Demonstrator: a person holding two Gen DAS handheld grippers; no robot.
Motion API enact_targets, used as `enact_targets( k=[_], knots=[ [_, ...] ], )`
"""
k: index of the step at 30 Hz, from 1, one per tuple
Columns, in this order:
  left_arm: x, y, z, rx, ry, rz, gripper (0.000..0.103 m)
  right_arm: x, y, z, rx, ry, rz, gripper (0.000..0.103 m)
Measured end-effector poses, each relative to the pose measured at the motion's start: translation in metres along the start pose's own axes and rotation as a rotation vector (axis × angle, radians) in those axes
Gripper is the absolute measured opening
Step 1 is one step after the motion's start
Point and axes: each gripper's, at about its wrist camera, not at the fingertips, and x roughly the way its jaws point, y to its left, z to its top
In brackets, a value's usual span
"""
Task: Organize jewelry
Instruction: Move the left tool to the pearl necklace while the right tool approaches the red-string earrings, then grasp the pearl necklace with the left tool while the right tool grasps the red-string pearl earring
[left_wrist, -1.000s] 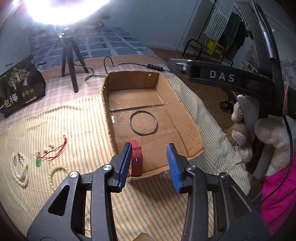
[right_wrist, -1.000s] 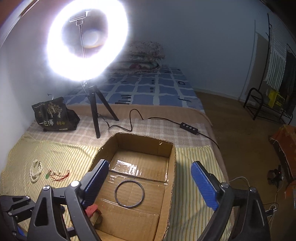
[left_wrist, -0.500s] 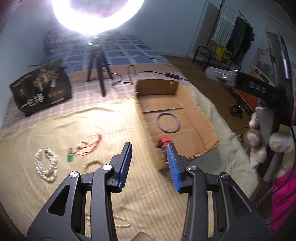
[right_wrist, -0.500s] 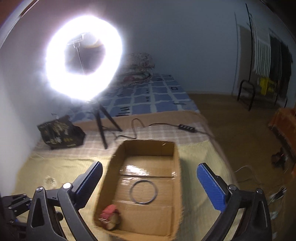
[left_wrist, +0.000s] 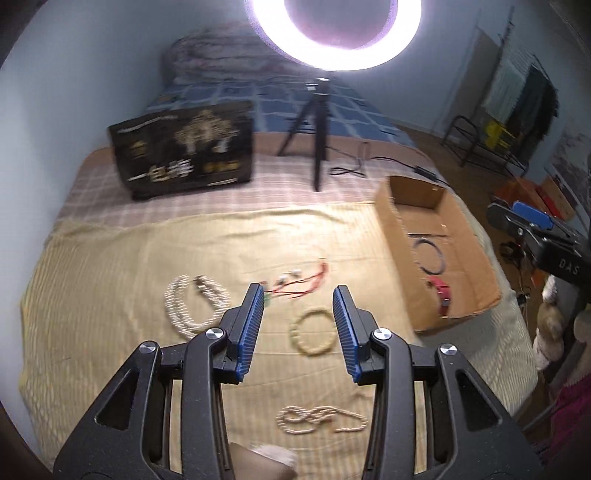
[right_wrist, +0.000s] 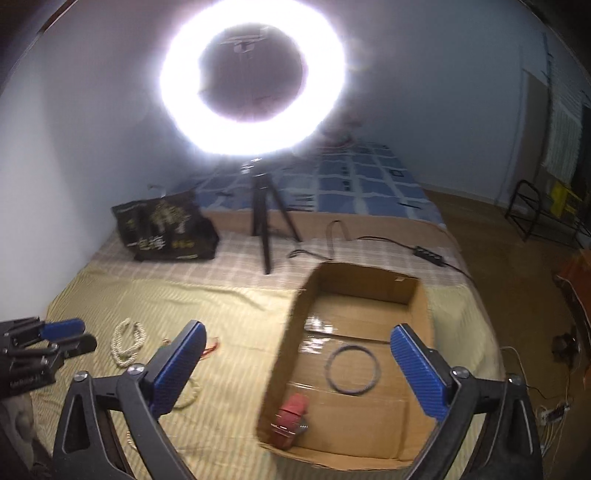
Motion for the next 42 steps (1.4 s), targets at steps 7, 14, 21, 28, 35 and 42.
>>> enact_targets(
  k=[7,14,21,28,35,42],
  knots=[
    [0.007,0.046,-0.012,-0.062,0.049,0.056,0.039,0.037,0.042,0.004,-0.033,0.076,0.1,0.084],
    [0.028,0.093,-0.018,-0.198,0.127,0.011,0.039,0.09,0.079,0.002,-0.024,0.213,0.204,0.064],
    [0.06,0.127,-0.021,-0.33,0.202,-0.007,0.039,0.139,0.093,-0.004,0.051,0.337,0.282,0.047],
    [0.088,0.138,-0.02,-0.361,0.24,-0.009,0.039,0.175,0.1,-0.017,0.099,0.427,0.313,0.035],
    [0.106,0.141,-0.02,-0.373,0.26,-0.008,0.032,0.196,0.109,-0.024,0.096,0.475,0.317,0.024],
    [0.114,0.142,-0.018,-0.377,0.264,-0.006,0.032,0.204,0.119,-0.026,0.066,0.49,0.295,0.019]
  ],
)
